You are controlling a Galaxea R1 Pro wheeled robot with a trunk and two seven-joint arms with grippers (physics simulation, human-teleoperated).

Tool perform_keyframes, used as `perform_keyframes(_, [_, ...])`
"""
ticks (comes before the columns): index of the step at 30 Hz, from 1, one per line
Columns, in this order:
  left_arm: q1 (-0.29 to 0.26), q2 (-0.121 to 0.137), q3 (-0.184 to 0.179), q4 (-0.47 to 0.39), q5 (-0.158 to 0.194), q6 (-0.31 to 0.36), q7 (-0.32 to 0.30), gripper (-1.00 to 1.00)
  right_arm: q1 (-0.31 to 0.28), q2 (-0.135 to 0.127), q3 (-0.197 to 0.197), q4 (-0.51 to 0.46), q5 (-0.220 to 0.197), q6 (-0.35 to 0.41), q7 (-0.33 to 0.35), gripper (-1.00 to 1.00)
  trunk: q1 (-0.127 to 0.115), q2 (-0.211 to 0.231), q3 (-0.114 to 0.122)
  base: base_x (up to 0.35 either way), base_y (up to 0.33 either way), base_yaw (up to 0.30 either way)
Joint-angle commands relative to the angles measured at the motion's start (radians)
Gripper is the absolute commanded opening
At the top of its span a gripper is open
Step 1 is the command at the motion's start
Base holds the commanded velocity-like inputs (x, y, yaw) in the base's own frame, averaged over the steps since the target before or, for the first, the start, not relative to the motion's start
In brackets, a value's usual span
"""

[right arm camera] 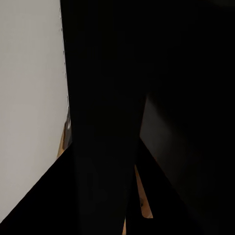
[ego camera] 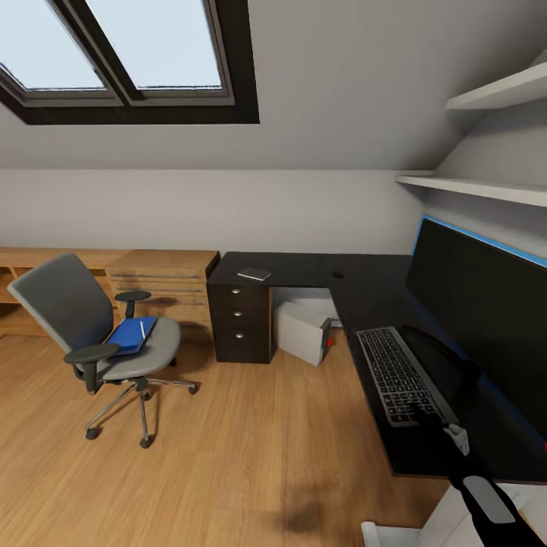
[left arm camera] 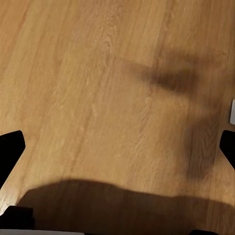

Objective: In the bedroom, organize the workspace by keeping the computer under the desk, ensuring the monitor is on the desk, placing the keyboard on the desk next to the monitor, placing the mouse on the desk next to the keyboard, moving the folder from the swivel chair onto the desk next to the mouse, stacking the notebook on top of the folder with the pen on top of the notebook, and positioning the swivel chair next to the desk.

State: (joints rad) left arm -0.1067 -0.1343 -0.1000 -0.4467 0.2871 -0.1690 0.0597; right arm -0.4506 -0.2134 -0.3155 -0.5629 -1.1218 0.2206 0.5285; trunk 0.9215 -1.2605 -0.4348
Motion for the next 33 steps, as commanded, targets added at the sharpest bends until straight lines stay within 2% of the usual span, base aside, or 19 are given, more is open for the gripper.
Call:
perform_keyframes(1, [-0.001, 0.001, -0.008, 0.000, 0.009, -0.004, 0.006, 1.00, 0.000, 0.000, -0.008, 0.003, -0.003, 0.001, -0.048, -1.00, 0.000, -0.001, -0.001, 0.000, 0.000, 0.000])
perform_keyframes(8, [-0.001, 0.001, -0.008, 0.000, 0.009, -0.004, 0.006, 1.00, 0.000, 0.000, -0.024, 0.003, -0.004, -0.010, -0.051, -1.00, 0.000, -0.001, -0.001, 0.000, 0.000, 0.000])
perform_keyframes(33, [-0.001, 0.001, -0.009, 0.000, 0.009, -0.004, 0.006, 1.00, 0.000, -0.001, -0.023, 0.002, -0.004, -0.009, -0.051, -1.00, 0.000, -0.001, -0.001, 0.021, 0.029, 0.000])
